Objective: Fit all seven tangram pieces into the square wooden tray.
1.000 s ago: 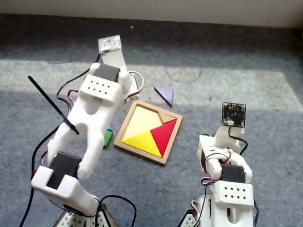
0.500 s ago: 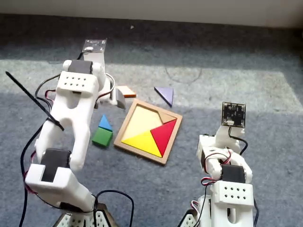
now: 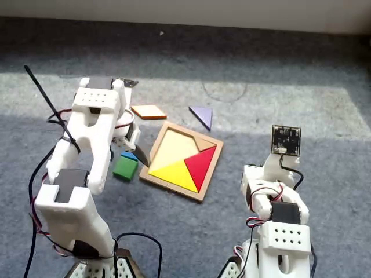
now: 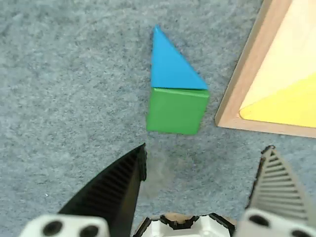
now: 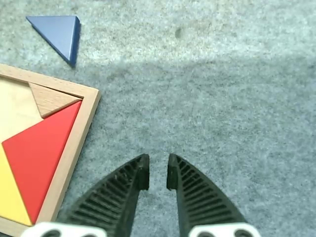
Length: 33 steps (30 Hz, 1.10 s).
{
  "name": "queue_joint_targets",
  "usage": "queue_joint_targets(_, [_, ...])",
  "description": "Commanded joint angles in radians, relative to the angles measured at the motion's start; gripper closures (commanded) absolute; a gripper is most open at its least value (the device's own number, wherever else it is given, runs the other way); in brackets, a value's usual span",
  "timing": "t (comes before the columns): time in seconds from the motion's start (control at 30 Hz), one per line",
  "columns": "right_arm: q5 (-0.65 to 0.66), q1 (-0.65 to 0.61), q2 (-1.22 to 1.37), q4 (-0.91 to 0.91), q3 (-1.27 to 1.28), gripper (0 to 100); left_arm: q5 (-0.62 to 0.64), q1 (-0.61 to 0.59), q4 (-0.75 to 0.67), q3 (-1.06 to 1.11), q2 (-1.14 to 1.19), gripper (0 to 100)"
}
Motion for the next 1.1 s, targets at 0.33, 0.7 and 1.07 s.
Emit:
queue_joint_targets(0.33, [0.002, 0.01, -0.016, -0.019, -0.008, 92.1, -0.361, -0.099, -0.186, 0.189, 0.001, 65])
queue_joint_targets(0.7, [0.002, 0.01, -0.016, -0.019, -0.005, 92.1, -0.143, -0.024, -0.354, 0.24, 0.005, 65])
queue_joint_targets(1.07, [0.002, 0.01, -0.016, -0.019, -0.005, 92.1, -0.167, -0.068, -0.354, 0.173, 0.079, 76])
